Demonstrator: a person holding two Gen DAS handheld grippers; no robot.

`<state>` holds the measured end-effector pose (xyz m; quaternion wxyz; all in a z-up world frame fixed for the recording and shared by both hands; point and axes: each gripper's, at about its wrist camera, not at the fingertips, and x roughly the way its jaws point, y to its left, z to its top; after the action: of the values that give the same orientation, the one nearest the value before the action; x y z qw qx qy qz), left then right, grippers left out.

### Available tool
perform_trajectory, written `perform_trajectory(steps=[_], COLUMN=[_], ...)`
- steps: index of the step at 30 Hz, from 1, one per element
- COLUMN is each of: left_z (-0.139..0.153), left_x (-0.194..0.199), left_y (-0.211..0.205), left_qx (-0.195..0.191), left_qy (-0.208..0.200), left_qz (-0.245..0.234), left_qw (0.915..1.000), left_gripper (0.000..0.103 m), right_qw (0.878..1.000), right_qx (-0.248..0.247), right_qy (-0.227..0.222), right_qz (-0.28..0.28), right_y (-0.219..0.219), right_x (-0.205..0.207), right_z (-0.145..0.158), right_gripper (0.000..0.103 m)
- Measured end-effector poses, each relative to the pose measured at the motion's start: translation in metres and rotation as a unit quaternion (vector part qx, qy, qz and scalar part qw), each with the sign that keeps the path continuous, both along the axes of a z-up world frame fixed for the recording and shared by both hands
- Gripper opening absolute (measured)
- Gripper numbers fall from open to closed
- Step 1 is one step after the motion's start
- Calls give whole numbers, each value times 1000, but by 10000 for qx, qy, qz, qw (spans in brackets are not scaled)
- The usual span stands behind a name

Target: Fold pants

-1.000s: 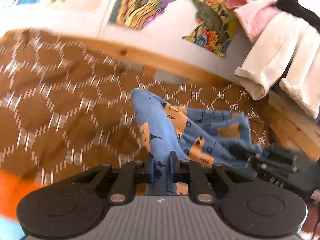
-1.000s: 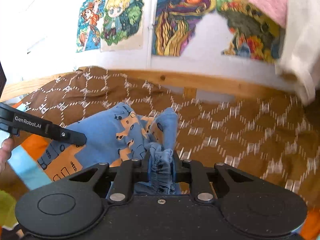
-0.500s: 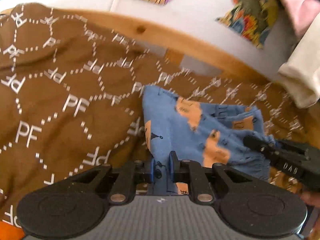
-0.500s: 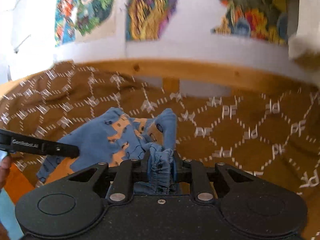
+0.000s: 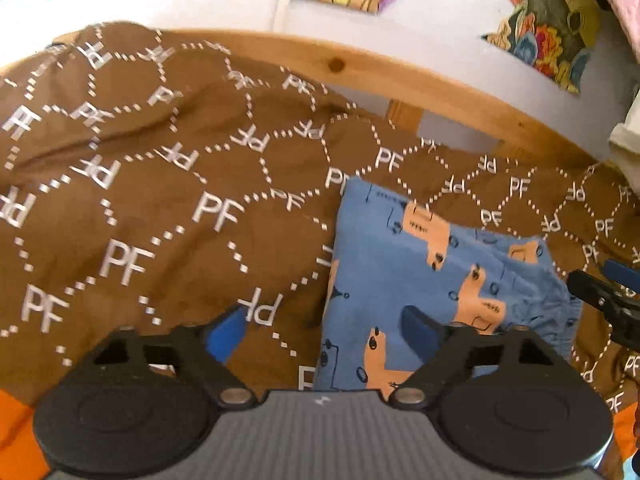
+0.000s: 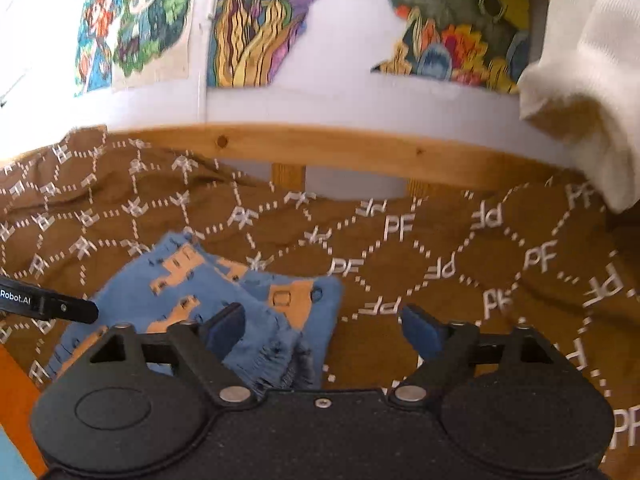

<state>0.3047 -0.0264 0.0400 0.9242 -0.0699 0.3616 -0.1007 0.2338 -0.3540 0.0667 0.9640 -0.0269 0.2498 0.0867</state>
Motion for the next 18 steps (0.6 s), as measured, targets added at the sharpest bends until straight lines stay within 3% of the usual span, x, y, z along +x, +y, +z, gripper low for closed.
perform_trajectory(steps=[6,9,18], left_z=[34,46,56], left_x=[-27,-45,-97], left_y=[2,4,16], left_qx=[246,358,708], left_qy=[-447,-660,-789], left_qz=[-73,-155,-277], left_qw=[9987,9971,9940], left_gripper=[102,103,103], right_qw=[9990,9988,9962], right_qx=[0,178,667], right_qy=[-432,-456,-487], right_qz=[-59,-30,-265], right_y=[12,18,31], right_x=[-28,-41,-95], right_z=[28,38,49], right_gripper=[102,102,102])
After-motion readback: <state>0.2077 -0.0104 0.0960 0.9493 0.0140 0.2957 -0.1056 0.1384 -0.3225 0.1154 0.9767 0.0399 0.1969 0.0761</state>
